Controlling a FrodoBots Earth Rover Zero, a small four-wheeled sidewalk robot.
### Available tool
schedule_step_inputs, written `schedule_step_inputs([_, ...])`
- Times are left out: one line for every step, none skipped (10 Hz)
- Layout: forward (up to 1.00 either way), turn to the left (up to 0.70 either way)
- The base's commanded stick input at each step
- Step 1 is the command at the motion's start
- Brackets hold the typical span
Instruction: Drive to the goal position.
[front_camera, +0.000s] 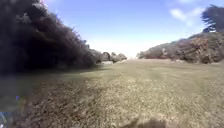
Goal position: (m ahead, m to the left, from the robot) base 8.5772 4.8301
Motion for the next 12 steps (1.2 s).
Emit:
schedule_step_inputs([0.7, 0.0])
schedule_step_inputs([0.7, 0.0])
schedule_step_inputs([0.7, 0.0])
schedule_step_inputs([0.7, 0.0])
schedule_step_inputs([0.7, 0.0])
schedule_step_inputs([0.7, 0.0])
schedule_step_inputs([0.7, 0.0])
schedule_step_inputs([0.7, 0.0])
schedule_step_inputs([0.61, 0.0])
schedule_step_inputs([0.45, 0.0])
schedule_step_inputs([0.29, 0.0])
schedule_step_inputs([0.13, 0.0])
